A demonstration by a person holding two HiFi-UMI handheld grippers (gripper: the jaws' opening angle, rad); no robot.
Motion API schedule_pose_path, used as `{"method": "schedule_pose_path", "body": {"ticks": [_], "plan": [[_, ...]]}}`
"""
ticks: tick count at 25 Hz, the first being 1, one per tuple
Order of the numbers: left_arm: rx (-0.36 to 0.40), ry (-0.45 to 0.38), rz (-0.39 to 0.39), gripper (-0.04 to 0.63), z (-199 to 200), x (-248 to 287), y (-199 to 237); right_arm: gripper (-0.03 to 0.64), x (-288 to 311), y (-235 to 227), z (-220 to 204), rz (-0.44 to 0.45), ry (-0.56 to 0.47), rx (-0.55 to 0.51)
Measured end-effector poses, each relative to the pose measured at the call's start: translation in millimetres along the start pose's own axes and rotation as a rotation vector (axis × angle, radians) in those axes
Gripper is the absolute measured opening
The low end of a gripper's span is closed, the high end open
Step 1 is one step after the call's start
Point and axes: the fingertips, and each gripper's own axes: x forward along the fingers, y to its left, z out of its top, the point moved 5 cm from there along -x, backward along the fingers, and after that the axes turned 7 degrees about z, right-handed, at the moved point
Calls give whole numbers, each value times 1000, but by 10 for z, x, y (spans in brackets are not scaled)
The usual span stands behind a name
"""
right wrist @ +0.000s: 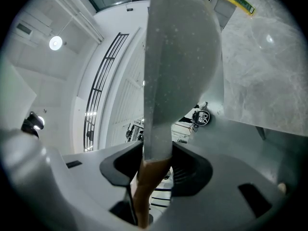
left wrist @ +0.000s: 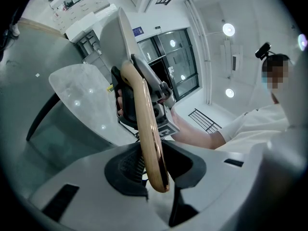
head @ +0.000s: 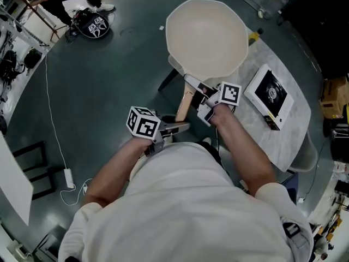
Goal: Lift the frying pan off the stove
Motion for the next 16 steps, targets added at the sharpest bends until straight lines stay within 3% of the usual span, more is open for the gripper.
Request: {"method": "schedule_pose_path", "body": {"ticks": [16], "plan": [[-3, 21, -14, 107, 6, 16, 25, 181, -32, -35, 7, -19, -5, 5]]}}
